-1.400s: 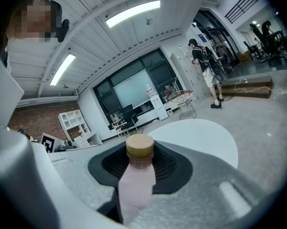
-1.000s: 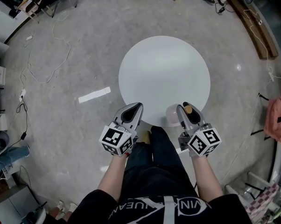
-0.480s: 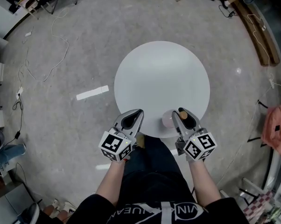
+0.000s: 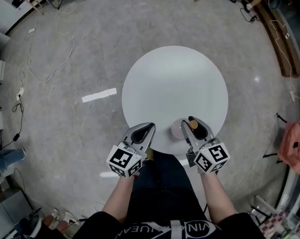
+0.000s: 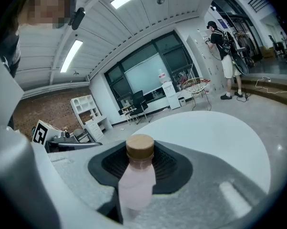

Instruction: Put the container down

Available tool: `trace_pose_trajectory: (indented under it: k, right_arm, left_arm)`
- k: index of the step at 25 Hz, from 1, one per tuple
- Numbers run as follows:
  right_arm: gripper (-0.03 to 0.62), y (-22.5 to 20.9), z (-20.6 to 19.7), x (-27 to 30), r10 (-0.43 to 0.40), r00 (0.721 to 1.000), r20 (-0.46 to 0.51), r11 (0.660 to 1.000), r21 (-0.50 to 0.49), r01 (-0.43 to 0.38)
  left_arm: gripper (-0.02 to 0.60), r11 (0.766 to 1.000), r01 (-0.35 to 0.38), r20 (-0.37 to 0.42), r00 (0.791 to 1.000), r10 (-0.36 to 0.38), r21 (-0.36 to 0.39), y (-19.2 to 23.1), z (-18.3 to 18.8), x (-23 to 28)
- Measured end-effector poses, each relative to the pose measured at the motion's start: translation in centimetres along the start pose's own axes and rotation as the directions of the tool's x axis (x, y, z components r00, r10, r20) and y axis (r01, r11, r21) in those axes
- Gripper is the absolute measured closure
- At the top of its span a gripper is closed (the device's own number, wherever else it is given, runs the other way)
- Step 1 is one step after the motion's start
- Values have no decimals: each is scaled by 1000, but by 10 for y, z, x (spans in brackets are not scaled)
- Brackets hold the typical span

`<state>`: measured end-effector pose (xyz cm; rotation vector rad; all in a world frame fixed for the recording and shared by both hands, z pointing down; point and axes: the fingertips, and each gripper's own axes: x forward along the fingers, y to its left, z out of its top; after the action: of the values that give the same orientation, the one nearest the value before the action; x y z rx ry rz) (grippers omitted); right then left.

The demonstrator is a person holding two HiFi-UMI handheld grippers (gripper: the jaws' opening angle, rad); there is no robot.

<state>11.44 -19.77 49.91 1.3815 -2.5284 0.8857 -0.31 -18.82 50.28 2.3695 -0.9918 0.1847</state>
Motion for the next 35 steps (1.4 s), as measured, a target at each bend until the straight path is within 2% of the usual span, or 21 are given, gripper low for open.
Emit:
trace_pose_trajectory:
  k: [9, 22, 35]
  right_arm:
    - [465, 3, -2, 25, 43, 998, -36, 996, -78, -46]
    - [465, -13, 4, 45, 49, 997, -64, 992, -113, -56]
    - [465, -12, 4, 66, 72, 994, -85, 981, -175, -86]
  left_arm:
    - [567, 1000, -12, -10, 1000, 12, -14, 11, -4, 8]
    - [566, 999, -17, -23, 1000, 16, -30, 12, -4, 30]
    - [566, 998, -32, -34, 999, 31, -56, 21, -9, 38]
